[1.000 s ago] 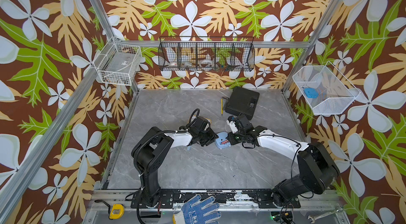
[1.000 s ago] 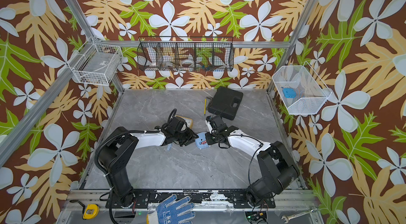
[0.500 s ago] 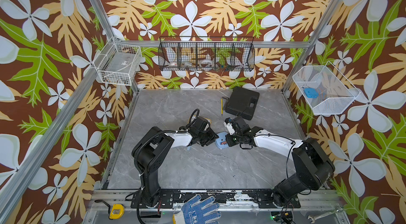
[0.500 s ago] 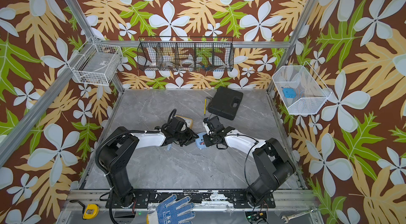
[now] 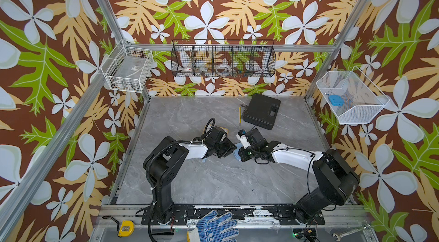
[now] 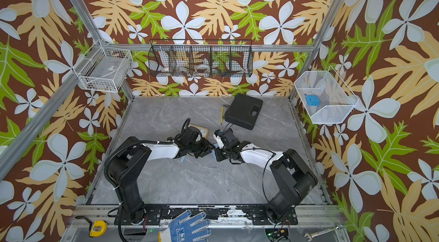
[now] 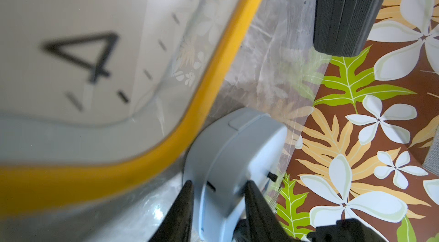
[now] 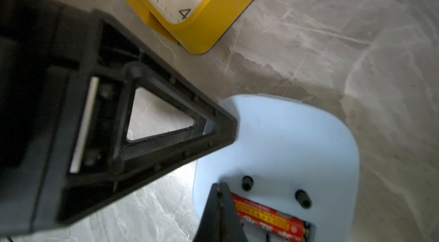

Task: Insert the battery into the alarm
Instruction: Install the battery in the alarm.

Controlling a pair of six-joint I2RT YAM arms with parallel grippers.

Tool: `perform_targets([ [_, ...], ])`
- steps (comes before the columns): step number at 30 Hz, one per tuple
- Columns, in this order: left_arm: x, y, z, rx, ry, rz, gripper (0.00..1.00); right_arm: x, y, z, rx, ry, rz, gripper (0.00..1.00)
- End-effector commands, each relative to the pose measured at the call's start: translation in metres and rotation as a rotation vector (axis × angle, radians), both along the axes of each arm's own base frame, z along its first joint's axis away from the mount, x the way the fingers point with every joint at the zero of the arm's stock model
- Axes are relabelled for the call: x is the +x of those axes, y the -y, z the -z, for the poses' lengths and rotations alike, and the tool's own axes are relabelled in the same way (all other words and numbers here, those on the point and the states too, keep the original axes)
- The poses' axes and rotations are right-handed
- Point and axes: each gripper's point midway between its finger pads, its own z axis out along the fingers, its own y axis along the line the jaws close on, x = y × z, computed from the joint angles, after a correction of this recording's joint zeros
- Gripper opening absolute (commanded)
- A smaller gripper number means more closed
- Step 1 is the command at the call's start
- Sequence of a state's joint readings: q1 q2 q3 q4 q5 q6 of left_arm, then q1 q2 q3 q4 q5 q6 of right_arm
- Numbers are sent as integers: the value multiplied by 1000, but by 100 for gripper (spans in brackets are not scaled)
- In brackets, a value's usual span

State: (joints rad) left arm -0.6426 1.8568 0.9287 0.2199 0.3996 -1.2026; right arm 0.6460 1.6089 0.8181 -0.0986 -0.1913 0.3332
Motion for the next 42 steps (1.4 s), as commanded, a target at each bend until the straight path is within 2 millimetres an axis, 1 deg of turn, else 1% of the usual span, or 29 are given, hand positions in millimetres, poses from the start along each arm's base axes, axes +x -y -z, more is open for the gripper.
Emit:
perform_targets([
  [1, -11, -11, 16, 59, -66, -19, 36, -32, 31, 34, -138, -148, 36, 3],
  [2, -11, -11, 15, 59, -64, -20, 36, -31, 30, 32, -134, -146, 35, 3],
  [4, -11, -12, 15, 60, -65, -20, 36, -24, 26, 21, -115, -115, 36, 4],
  [8, -11, -12, 14, 60, -59, -21, 36, -3, 18, -16, -86, -18, 50, 11],
  [11, -11, -12, 14, 61, -58, -21, 36, 7, 15, -40, -64, 36, 53, 18],
  [12, -11, -12, 13, 61, -58, -21, 36, 8, 14, -46, -54, 52, 48, 20],
  [14, -10, -12, 13, 61, -57, -22, 36, 11, 14, -54, -50, 72, 52, 21],
  [16, -11, -12, 13, 61, -57, -22, 36, 11, 17, -50, -72, 66, 52, 19],
  [21, -10, -12, 13, 59, -55, -22, 36, 4, 25, -22, -120, 12, 46, 11],
  [23, -10, -12, 13, 61, -58, -22, 36, 1, 28, -13, -133, -4, 54, 10],
  [32, -9, -12, 12, 67, -54, -22, 36, -4, 40, 16, -208, -56, 72, 8],
  [34, -7, -12, 8, 68, -40, -24, 36, -3, 38, 15, -203, -54, 72, 8],
  [36, -4, -13, 1, 71, -14, -25, 36, 1, 38, 8, -197, -33, 74, 9],
  [39, 4, -12, -17, 75, 48, -26, 37, 8, 37, -6, -197, 9, 63, 12],
  [42, 10, -12, -36, 79, 102, -29, 37, 14, 41, -9, -230, 33, 45, 13],
])
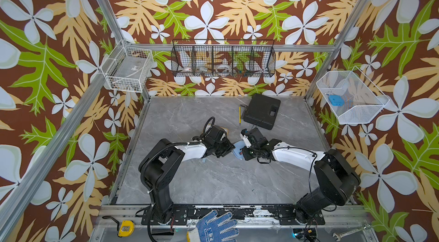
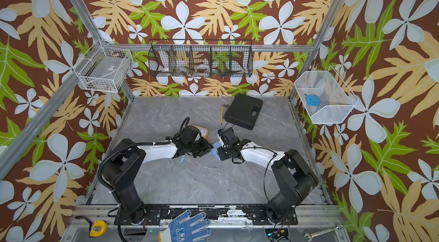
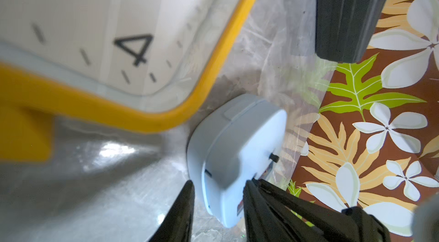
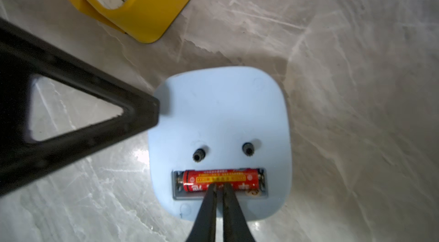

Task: Insert the battery into the alarm
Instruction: Install the battery in the alarm, then adjust the cover at the center of the board.

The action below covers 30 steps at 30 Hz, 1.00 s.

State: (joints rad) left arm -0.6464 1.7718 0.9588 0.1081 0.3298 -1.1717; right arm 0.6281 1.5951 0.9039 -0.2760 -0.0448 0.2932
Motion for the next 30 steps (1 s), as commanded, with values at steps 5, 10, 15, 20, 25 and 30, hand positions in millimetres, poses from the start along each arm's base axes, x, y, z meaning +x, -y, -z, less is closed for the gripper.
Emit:
perform_targets([
  [5, 8, -7, -29, 35, 103, -12, 38, 11, 6, -24, -39, 74, -64, 15],
  [10, 9, -11, -40, 45, 141, -13, 38, 18, 6, -38, -39, 116, -66, 16],
  [15, 14, -39, -47, 172, 183, -21, 40, 19, -2, -36, -14, 78, -65, 18],
  [20, 7, -96, -41, 340, 182, -36, 42, 9, -21, -39, 44, 56, -128, 24],
  [25, -11, -158, -21, 437, 140, -88, 43, -5, -53, -46, 67, 84, -259, 31],
  [30, -22, -186, -2, 474, 129, -99, 44, -11, -84, -43, 153, -11, -321, 34],
])
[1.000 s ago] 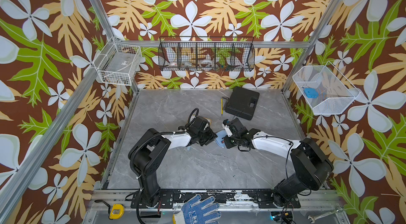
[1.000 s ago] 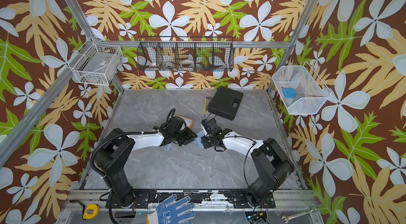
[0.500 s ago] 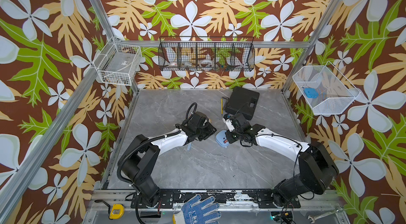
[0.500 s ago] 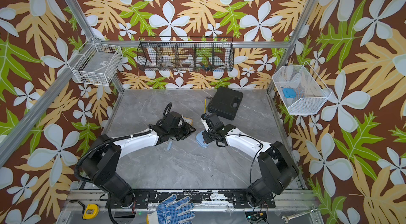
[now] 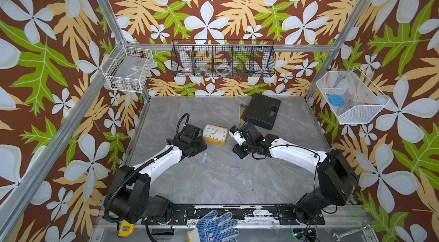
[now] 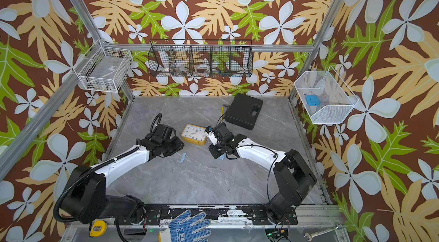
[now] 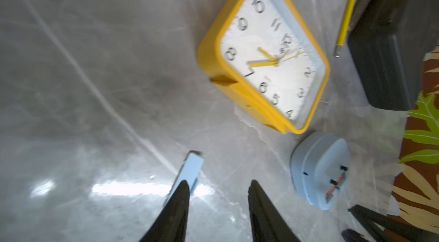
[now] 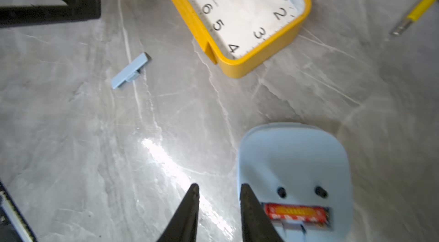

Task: Insert the battery into the alarm
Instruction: Adjust the cover at the center of the board.

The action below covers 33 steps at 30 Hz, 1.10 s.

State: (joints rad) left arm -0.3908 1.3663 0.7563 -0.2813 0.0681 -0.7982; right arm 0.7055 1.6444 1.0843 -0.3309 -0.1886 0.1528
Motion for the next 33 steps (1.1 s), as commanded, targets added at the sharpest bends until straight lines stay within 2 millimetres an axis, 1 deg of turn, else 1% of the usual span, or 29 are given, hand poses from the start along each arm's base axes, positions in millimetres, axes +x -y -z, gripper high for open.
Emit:
perform_targets([
  [1, -4, -9, 13, 42, -4, 41, 44, -8, -23, -1, 59, -71, -67, 34],
  [2, -3, -4, 16, 26, -2, 65, 44, -8, -28, -1, 61, -80, -78, 34],
  [5, 1, 5, 28, 9, -18, 110, 44, -8, -35, 3, 58, -115, -89, 34],
  [9, 4, 9, 39, 23, -42, 139, 44, -7, -33, 8, 46, -121, -75, 34],
  [12, 3, 15, 43, -7, -60, 158, 44, -7, -30, 10, 36, -122, -62, 34],
  [15, -4, 19, 50, -37, -97, 159, 43, -8, -26, 14, 22, -134, -44, 35],
  [19, -14, 25, 54, -100, -136, 148, 43, -12, -25, 18, 19, -168, -28, 35],
  [23, -18, 29, 57, -130, -154, 147, 44, -13, -25, 22, 18, -189, -12, 35],
  [26, -23, 33, 60, -168, -188, 129, 43, -12, -25, 21, 16, -197, -7, 35],
  [29, -33, 34, 62, -207, -227, 92, 43, -12, -25, 19, 24, -214, 3, 35],
  [33, -49, 44, 64, -250, -260, 69, 44, -12, -24, 18, 35, -241, 14, 35],
])
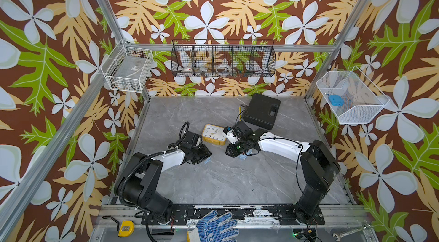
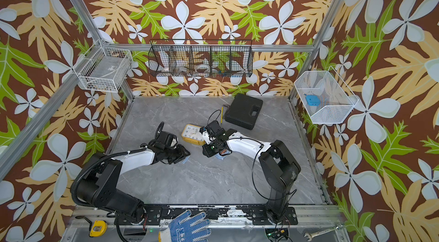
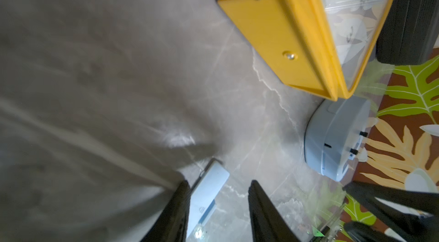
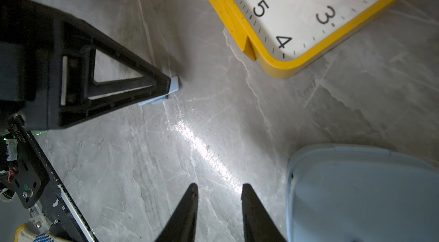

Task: Insert the battery into the alarm
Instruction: Adjust the cover at the center of the board.

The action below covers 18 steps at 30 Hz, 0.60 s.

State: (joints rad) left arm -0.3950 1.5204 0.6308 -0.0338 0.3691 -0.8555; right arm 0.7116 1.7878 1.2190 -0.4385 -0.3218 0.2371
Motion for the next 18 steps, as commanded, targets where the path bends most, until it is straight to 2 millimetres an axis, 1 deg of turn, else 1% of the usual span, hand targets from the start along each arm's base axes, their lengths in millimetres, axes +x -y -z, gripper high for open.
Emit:
perform_targets([
  [1, -28, -3, 15, 24, -129, -28, 44, -4, 1, 0, 0, -38, 16, 35],
  [4, -37, -18, 22, 129, -134, -6, 44, -4, 2, 1, 0, -39, 18, 35],
  [6, -39, -20, 24, 136, -136, -3, 44, -4, 2, 1, 1, -39, 18, 35],
  [10, -40, -7, 24, 94, -145, 17, 44, -5, 0, 1, 8, -44, 14, 35],
  [14, -49, 3, 27, 63, -183, 25, 44, -8, 3, 2, 4, -53, 18, 35],
  [18, -57, 19, 25, -1, -217, 34, 44, -11, 6, 5, -5, -71, 26, 34],
])
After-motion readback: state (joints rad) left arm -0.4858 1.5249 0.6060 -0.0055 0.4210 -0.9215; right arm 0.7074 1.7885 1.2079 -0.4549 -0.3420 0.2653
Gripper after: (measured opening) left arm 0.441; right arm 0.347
